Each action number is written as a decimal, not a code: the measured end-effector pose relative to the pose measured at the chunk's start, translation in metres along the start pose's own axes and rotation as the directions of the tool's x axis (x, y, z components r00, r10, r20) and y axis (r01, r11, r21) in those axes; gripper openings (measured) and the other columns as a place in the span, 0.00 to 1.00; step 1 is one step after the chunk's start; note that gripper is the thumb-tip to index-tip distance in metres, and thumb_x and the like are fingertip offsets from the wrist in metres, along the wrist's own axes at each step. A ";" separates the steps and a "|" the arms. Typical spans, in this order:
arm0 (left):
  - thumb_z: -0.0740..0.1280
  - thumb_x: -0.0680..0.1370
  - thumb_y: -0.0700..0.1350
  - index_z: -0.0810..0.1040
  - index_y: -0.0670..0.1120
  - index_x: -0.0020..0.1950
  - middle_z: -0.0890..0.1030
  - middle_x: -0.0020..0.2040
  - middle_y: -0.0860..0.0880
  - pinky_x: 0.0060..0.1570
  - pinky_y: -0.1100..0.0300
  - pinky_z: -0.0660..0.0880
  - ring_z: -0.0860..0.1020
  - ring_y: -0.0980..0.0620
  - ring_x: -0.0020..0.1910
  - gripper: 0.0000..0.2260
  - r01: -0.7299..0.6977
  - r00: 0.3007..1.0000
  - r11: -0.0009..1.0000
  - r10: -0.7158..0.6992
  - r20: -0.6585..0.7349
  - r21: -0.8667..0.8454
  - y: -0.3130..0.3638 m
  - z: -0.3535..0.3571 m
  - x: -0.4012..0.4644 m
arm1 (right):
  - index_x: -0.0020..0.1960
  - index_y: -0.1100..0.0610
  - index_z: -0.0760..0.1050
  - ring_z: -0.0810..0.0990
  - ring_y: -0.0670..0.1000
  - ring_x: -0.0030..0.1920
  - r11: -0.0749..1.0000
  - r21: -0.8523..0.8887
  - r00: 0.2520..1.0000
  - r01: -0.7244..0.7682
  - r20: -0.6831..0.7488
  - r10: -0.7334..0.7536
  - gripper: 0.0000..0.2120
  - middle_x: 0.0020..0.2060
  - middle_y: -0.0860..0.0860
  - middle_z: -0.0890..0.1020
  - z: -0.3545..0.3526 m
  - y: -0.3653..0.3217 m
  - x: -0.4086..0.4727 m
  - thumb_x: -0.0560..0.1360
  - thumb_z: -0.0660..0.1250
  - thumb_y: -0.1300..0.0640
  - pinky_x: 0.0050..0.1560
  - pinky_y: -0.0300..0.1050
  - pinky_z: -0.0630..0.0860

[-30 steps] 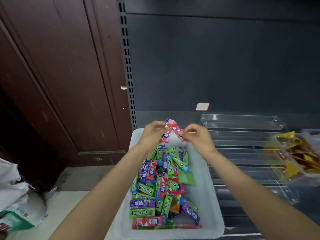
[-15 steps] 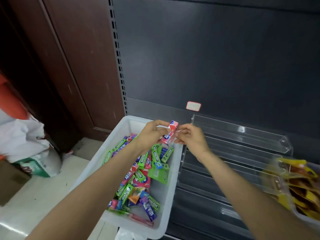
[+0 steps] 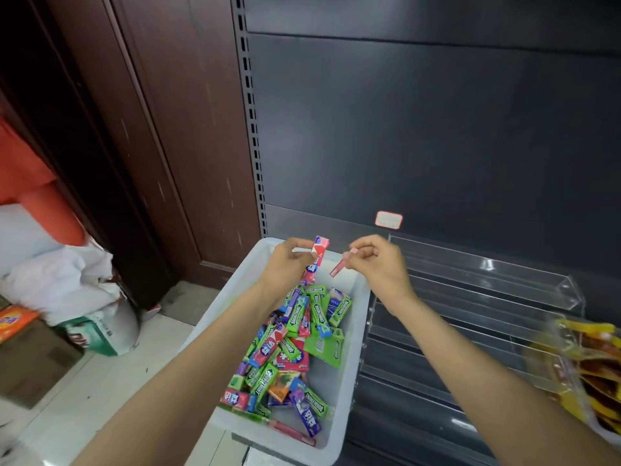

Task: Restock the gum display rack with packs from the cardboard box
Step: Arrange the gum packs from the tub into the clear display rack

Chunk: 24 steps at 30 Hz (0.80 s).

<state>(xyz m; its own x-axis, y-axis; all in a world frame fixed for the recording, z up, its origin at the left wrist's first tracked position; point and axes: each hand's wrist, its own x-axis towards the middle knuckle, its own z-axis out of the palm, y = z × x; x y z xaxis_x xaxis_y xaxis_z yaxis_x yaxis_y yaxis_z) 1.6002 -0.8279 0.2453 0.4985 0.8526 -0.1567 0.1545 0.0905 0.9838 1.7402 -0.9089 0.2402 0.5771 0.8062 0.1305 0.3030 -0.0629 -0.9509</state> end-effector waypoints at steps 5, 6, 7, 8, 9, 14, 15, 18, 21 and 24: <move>0.63 0.79 0.38 0.73 0.45 0.54 0.76 0.43 0.43 0.34 0.64 0.71 0.71 0.53 0.34 0.05 0.157 0.981 0.987 -0.155 0.115 -0.013 -0.004 -0.005 -0.001 | 0.45 0.61 0.74 0.82 0.50 0.37 0.992 0.116 0.999 -0.041 -0.011 0.043 0.03 0.36 0.55 0.82 0.002 -0.004 -0.005 0.75 0.67 0.61 0.49 0.51 0.81; 0.63 0.79 0.39 0.73 0.45 0.55 0.77 0.44 0.43 0.34 0.64 0.71 0.71 0.53 0.34 0.06 0.155 0.980 0.988 -0.152 0.126 -0.013 -0.005 -0.004 -0.001 | 0.44 0.60 0.74 0.82 0.50 0.37 0.995 0.096 0.999 -0.041 -0.021 0.043 0.04 0.37 0.55 0.82 0.002 -0.003 -0.006 0.75 0.67 0.60 0.48 0.51 0.81; 0.63 0.79 0.39 0.73 0.45 0.56 0.77 0.44 0.43 0.34 0.64 0.72 0.72 0.53 0.34 0.06 0.148 0.981 0.989 -0.145 0.126 -0.013 -0.006 -0.003 -0.002 | 0.44 0.59 0.73 0.82 0.50 0.37 0.998 0.059 0.999 -0.035 -0.033 0.037 0.05 0.36 0.55 0.82 0.001 -0.001 -0.007 0.76 0.67 0.58 0.47 0.51 0.81; 0.63 0.79 0.39 0.74 0.45 0.57 0.78 0.43 0.44 0.34 0.65 0.72 0.72 0.54 0.34 0.07 0.141 0.983 0.990 -0.137 0.122 -0.023 -0.007 -0.002 -0.002 | 0.43 0.57 0.72 0.82 0.51 0.37 1.000 0.005 0.999 -0.024 -0.044 0.024 0.06 0.36 0.54 0.81 -0.001 0.001 -0.008 0.76 0.67 0.56 0.46 0.51 0.81; 0.63 0.79 0.39 0.73 0.44 0.57 0.78 0.41 0.45 0.33 0.66 0.73 0.73 0.55 0.34 0.08 0.135 0.984 0.990 -0.129 0.120 -0.044 -0.008 0.000 -0.003 | 0.42 0.57 0.71 0.82 0.51 0.36 0.998 -0.060 0.998 -0.013 -0.054 0.009 0.08 0.35 0.54 0.81 -0.003 0.003 -0.010 0.77 0.66 0.54 0.43 0.49 0.80; 0.63 0.79 0.40 0.74 0.45 0.58 0.80 0.44 0.46 0.34 0.66 0.74 0.77 0.55 0.37 0.08 0.050 0.990 0.997 -0.041 0.135 -0.059 -0.012 0.013 -0.012 | 0.43 0.59 0.72 0.80 0.47 0.31 0.988 -0.152 0.995 -0.012 -0.097 -0.003 0.10 0.34 0.53 0.81 -0.017 0.015 -0.021 0.78 0.62 0.53 0.29 0.38 0.76; 0.63 0.79 0.40 0.74 0.44 0.58 0.80 0.45 0.46 0.33 0.66 0.74 0.77 0.55 0.38 0.08 0.021 0.991 0.998 -0.014 0.135 -0.054 -0.014 0.015 -0.014 | 0.44 0.58 0.72 0.80 0.48 0.31 0.995 -0.097 0.995 -0.020 -0.097 0.010 0.08 0.35 0.54 0.81 -0.019 0.018 -0.025 0.78 0.62 0.54 0.28 0.37 0.76; 0.62 0.79 0.39 0.75 0.44 0.58 0.81 0.48 0.44 0.31 0.66 0.74 0.77 0.53 0.38 0.08 -0.038 0.989 0.995 0.050 0.140 -0.090 -0.019 0.022 -0.022 | 0.47 0.56 0.75 0.80 0.46 0.30 1.000 -0.009 0.997 -0.020 -0.069 0.019 0.03 0.37 0.55 0.82 -0.027 0.024 -0.043 0.78 0.63 0.59 0.29 0.37 0.78; 0.63 0.79 0.38 0.76 0.44 0.56 0.80 0.47 0.46 0.34 0.64 0.74 0.76 0.53 0.39 0.07 -0.120 0.979 0.989 0.132 0.158 -0.083 -0.026 0.031 -0.033 | 0.51 0.58 0.77 0.79 0.44 0.29 1.000 -0.021 0.999 0.015 -0.034 -0.015 0.06 0.36 0.56 0.82 -0.036 0.029 -0.062 0.78 0.63 0.62 0.32 0.38 0.79; 0.64 0.78 0.39 0.77 0.46 0.54 0.80 0.48 0.47 0.41 0.56 0.75 0.77 0.51 0.43 0.06 -0.200 0.964 0.977 0.209 0.164 -0.073 -0.032 0.039 -0.050 | 0.50 0.58 0.79 0.81 0.48 0.31 0.998 -0.052 0.997 0.025 -0.067 -0.028 0.06 0.36 0.56 0.83 -0.044 0.031 -0.085 0.78 0.63 0.63 0.37 0.40 0.80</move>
<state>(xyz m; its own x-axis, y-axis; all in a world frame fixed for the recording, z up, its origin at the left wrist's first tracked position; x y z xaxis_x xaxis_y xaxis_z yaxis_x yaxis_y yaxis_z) 1.6032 -0.8934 0.2180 0.6524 0.7568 0.0407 -0.0111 -0.0441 0.9990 1.7341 -1.0058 0.2117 0.6175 0.7667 0.1757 0.3562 -0.0734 -0.9315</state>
